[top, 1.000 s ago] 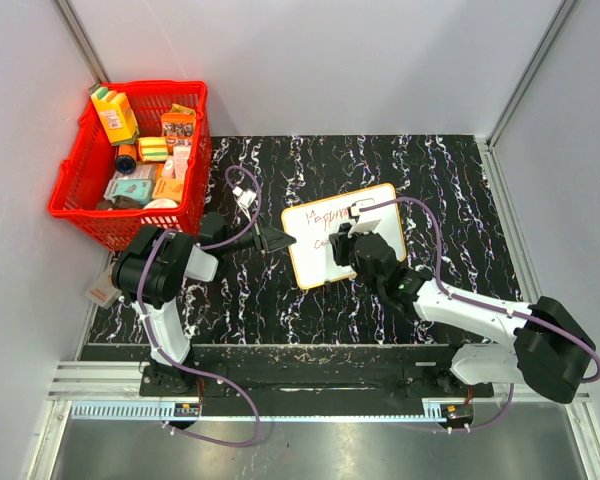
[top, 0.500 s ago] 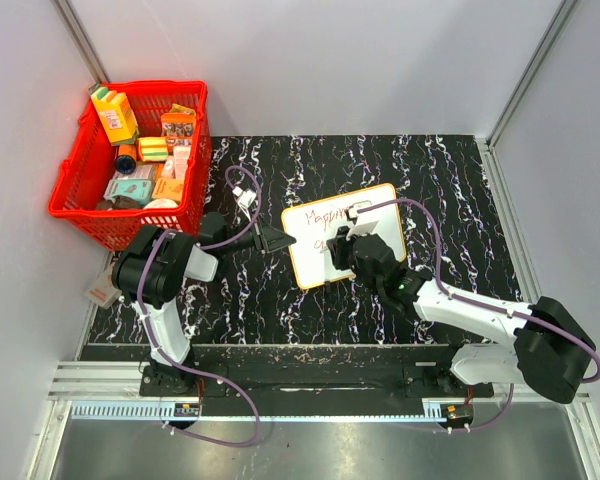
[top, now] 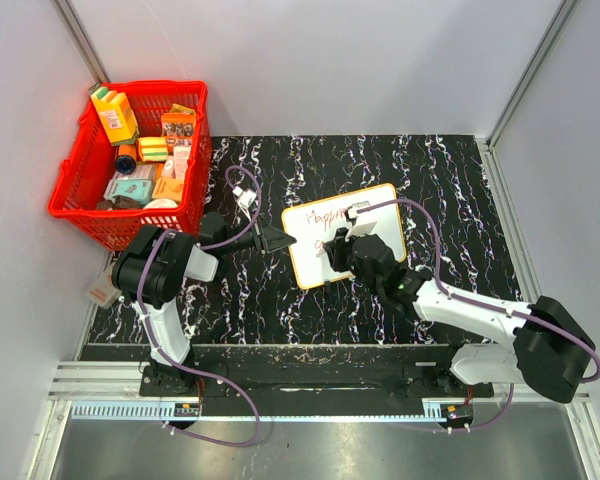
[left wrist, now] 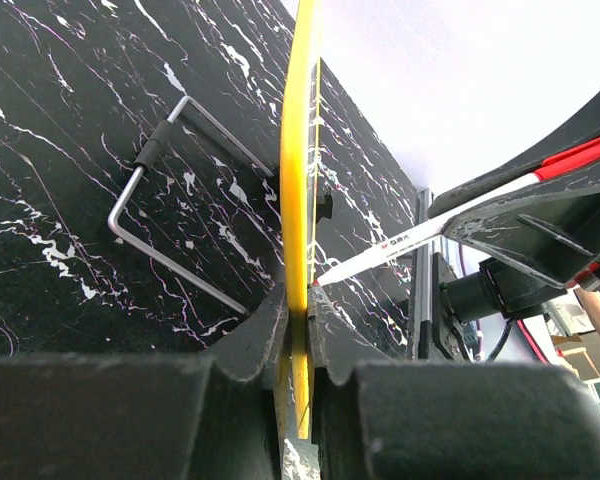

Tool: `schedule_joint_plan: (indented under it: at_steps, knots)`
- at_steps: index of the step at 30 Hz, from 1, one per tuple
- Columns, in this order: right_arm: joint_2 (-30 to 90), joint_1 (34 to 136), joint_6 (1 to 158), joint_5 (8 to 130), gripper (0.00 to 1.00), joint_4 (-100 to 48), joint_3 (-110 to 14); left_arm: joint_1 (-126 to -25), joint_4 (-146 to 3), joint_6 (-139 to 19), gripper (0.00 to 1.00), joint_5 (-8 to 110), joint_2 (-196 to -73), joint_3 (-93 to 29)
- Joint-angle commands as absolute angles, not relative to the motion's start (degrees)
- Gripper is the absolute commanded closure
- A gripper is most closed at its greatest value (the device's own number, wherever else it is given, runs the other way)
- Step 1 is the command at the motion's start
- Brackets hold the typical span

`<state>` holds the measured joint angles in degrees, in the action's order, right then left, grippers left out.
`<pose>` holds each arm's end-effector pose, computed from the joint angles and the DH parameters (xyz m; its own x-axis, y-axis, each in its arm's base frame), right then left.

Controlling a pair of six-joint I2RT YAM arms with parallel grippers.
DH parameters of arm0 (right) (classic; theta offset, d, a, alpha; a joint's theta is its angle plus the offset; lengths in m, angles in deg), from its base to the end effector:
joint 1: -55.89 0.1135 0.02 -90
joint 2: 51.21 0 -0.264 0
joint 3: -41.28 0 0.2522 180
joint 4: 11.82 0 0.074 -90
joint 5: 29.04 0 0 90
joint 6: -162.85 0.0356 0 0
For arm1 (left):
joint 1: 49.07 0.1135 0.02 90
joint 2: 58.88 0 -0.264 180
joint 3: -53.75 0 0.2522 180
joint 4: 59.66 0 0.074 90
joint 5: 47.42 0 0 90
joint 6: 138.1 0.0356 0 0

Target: Write a sentence on the whiteboard

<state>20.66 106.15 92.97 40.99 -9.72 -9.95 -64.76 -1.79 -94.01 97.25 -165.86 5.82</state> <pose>0.1856 0.2043 0.2413 -0.3683 0.0628 -0.9276 -0.4143 0.8821 0.2242 0.3015 -0.1149 0.1478 -0.6901 -0.2376 -0.6836 0.6410 0.2379 -0.7298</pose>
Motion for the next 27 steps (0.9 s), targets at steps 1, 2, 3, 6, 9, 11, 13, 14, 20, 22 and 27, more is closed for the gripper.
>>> schedule_joint_plan:
  at_steps: [1,2,3,6,9,11,13,14,20,22,27]
  knots:
    - [16.0,106.3,94.6,41.4,1.00,-7.9,-9.2,-65.3,3.7,-92.6,1.00,99.1,-164.3,4.1]
    - [14.8,106.3,94.6,41.6,1.00,-7.0,-8.9,-65.3,3.7,-92.6,1.00,99.1,-164.3,4.1]
    - [13.7,106.3,94.5,41.7,1.00,-6.6,-8.5,-65.3,3.7,-92.6,1.00,99.1,-164.3,4.2]
    - [10.5,106.2,93.5,39.5,1.00,-7.0,-8.3,-65.3,3.8,-92.6,1.00,99.2,-164.3,4.1]
    - [10.4,105.8,91.1,36.6,1.00,-9.2,-10.4,-65.3,3.8,-92.6,1.00,99.1,-164.3,4.2]
    - [11.0,105.4,90.1,35.8,1.00,-9.8,-11.0,-65.3,3.8,-92.6,1.00,99.1,-164.2,4.2]
    - [12.5,104.5,89.3,35.3,1.00,-10.4,-12.2,-65.2,3.9,-92.6,1.00,99.1,-164.3,4.2]
    - [13.0,104.1,89.3,35.3,1.00,-10.5,-12.6,-65.3,3.9,-92.6,1.00,99.1,-164.3,4.2]
    - [15.8,102.6,89.1,36.5,1.00,-9.7,-13.9,-65.3,3.9,-92.5,1.00,99.2,-164.2,4.2]
    - [15.8,102.6,89.3,36.8,1.00,-9.1,-13.9,-65.3,4.0,-92.6,1.00,99.1,-164.3,4.2]
    - [17.0,102.3,89.2,37.3,1.00,-7.9,-14.1,-65.3,3.9,-92.6,1.00,99.2,-164.2,4.2]
